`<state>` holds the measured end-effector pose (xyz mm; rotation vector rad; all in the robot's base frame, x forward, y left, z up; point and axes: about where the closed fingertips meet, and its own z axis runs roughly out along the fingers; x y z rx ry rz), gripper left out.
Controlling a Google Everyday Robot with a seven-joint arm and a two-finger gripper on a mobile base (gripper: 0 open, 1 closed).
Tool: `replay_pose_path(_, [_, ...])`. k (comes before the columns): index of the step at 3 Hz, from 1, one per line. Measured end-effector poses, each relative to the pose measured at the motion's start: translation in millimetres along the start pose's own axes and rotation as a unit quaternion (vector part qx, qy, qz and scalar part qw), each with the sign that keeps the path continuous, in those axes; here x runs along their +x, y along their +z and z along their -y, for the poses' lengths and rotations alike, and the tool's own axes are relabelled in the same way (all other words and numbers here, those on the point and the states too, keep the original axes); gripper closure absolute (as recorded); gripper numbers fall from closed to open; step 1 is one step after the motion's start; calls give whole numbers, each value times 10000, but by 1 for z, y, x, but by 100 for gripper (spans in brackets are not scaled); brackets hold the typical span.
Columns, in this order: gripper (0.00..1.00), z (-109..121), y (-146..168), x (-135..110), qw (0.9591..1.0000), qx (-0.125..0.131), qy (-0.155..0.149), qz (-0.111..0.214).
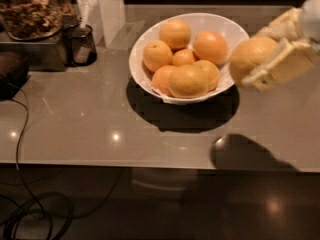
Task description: Pick orange from white bowl
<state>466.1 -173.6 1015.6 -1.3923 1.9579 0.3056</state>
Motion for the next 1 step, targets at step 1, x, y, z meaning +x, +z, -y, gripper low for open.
replay_pose_path(1, [100, -38, -19, 23, 9970, 365, 550, 411])
